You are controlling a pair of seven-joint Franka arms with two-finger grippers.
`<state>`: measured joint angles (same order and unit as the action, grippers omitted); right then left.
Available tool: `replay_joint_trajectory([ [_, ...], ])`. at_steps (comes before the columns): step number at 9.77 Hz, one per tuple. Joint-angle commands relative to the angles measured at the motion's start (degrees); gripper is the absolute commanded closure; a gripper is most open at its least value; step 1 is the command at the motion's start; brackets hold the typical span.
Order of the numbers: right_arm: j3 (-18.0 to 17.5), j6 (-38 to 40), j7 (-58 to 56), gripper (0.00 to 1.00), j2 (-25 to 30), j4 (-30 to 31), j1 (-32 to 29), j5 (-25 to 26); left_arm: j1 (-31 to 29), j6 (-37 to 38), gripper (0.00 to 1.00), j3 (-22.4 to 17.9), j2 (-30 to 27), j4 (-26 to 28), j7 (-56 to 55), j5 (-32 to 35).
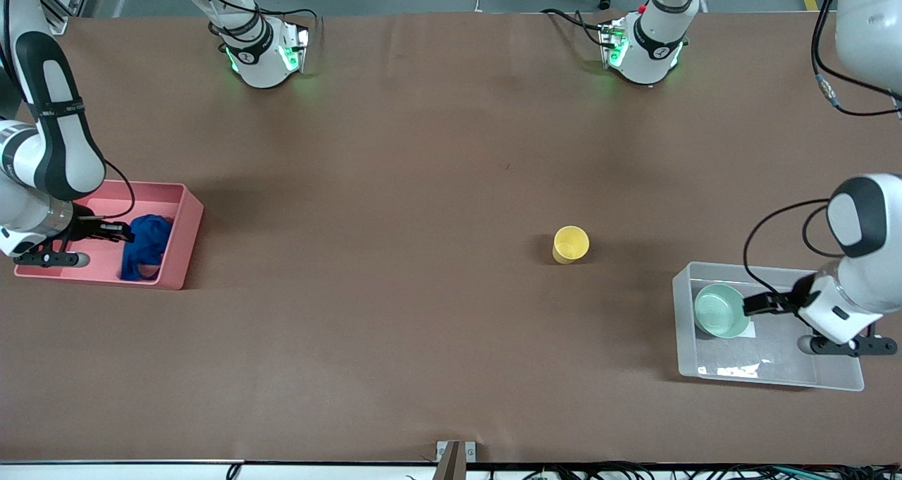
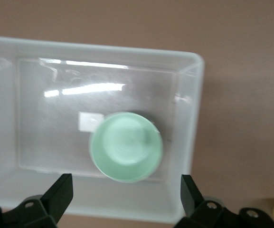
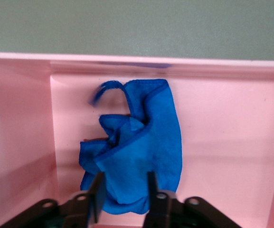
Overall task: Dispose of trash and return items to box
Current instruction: 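Release the bowl in the box while the right gripper drops the cloth, then reach the left gripper to the yellow cup and grasp it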
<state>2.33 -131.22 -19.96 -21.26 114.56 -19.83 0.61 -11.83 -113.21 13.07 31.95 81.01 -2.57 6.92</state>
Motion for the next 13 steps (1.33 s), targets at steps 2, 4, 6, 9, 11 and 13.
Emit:
replay_joint_trajectory([
  [2, -1.1, 4.28, 0.45, 0.0, 3.06, -2.74, 0.05, 0.71, -0.21, -0.87, 0.0, 6.5, -7.93, 14.05, -11.01, 0.81],
  [4, -1.19, 12.36, 0.89, 0.0, 5.17, -8.19, 0.84, 0.71, -0.21, -3.22, 0.0, 10.98, -11.19, 21.17, -19.7, 0.81],
  [6, -1.19, 16.25, 2.99, 0.0, 9.46, -9.7, 3.3, 0.71, -0.12, -8.05, 0.01, 15.73, -11.82, 26.9, -30.5, 0.99],
  [9, -1.28, 24.67, 6.87, 0.0, 17.98, -9.62, 8.38, 0.71, 3.47, -16.92, 0.02, 17.07, -11.12, 34.28, -42.3, 2.82],
  [11, -1.28, 29.77, 6.96, 0.0, 23.61, -9.62, 10.68, 0.62, 4.87, -17.91, 0.16, 17.16, -8.93, 35.01, -45.67, 3.71],
  [13, -1.36, 33.65, 7.04, 0.0, 27.66, -9.62, 11.83, 0.1, 6.02, -21.25, 0.33, 17.08, -6.3, 35.1, -50.05, 3.89],
])
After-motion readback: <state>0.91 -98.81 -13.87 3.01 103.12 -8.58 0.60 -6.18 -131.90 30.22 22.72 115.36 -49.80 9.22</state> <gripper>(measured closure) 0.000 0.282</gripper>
